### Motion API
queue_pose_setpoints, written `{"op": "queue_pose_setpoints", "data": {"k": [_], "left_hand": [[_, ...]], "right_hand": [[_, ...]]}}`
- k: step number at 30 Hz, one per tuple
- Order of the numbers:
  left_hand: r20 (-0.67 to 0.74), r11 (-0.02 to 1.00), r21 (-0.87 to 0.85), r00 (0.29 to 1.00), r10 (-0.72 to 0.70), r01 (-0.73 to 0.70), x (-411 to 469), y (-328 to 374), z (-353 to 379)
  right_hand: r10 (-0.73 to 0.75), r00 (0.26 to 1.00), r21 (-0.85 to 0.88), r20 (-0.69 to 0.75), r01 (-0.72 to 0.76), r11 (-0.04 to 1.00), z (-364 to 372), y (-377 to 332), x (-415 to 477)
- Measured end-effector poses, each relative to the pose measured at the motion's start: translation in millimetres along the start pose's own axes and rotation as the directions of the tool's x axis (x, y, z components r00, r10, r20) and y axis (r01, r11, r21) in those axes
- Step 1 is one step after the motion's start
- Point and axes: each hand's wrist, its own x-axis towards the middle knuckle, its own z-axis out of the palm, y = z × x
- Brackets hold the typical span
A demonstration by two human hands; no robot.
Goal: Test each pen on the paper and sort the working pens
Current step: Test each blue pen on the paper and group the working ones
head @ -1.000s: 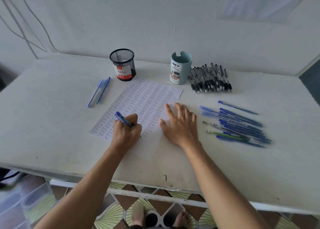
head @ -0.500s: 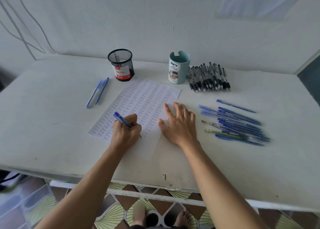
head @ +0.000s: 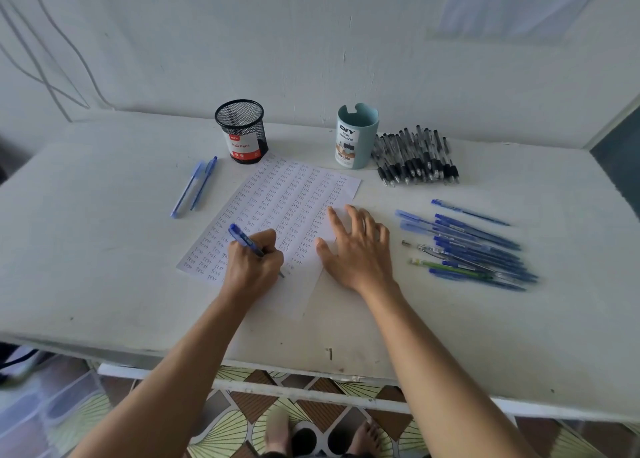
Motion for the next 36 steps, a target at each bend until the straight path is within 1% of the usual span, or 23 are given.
{"op": "queue_pose_setpoints", "data": {"k": [6,10,12,13,14,15,17,19,21,22,26,32,36], "left_hand": [[0.019,1.0,0.01,1.0,0.002,-0.003,1,-1,1],[0.025,0.999,0.013,0.999,0.034,-0.034,1,-4,1],[0.008,1.0,0.015,1.0,0.022,-0.022,2,-4,0],[-0.022,1.0,-0.016,1.0,-0.014,0.014,4,-5,-1],[-0.057,0.995,-0.081,0.996,-0.065,0.06,6,-6,-2],[-0.088,0.979,-0.176,0.989,-0.118,0.101,7,-7,-4],[-0.12,0.914,-0.387,0.975,-0.186,0.126,9,-7,-9],[-0.104,0.83,-0.54,0.967,-0.231,0.14,12,-5,-11],[-0.073,0.78,-0.603,0.961,-0.266,0.17,15,-3,-10],[-0.059,0.785,-0.595,0.964,-0.261,0.176,16,-4,-11],[-0.007,0.892,-0.435,0.99,-0.144,0.126,18,-12,-16],[-0.017,0.885,-0.446,0.988,-0.156,0.132,17,-6,-15],[-0.008,0.869,-0.462,0.978,-0.206,0.179,21,-2,-20]], "right_hand": [[-0.002,1.0,-0.003,-0.001,0.002,1.0,0,0,0],[-0.001,1.0,-0.007,-0.004,0.001,1.0,1,1,1],[0.001,1.0,-0.001,-0.002,-0.001,1.0,1,1,0],[-0.002,1.0,-0.001,0.0,0.002,1.0,1,1,0],[-0.005,1.0,-0.004,0.001,0.005,1.0,1,1,0],[-0.007,1.0,-0.01,0.0,0.007,1.0,1,1,0],[-0.009,1.0,-0.02,-0.004,0.009,1.0,1,1,1],[-0.006,1.0,-0.022,-0.006,0.006,1.0,2,1,1],[-0.001,1.0,-0.026,-0.005,0.001,1.0,1,1,0],[-0.003,1.0,-0.029,-0.007,0.003,1.0,1,2,0],[-0.017,1.0,-0.033,-0.014,0.017,0.999,-1,2,0],[-0.022,1.0,-0.012,0.006,0.022,1.0,-3,2,-1],[-0.036,0.999,-0.016,0.027,0.037,0.999,-6,2,-2]]}}
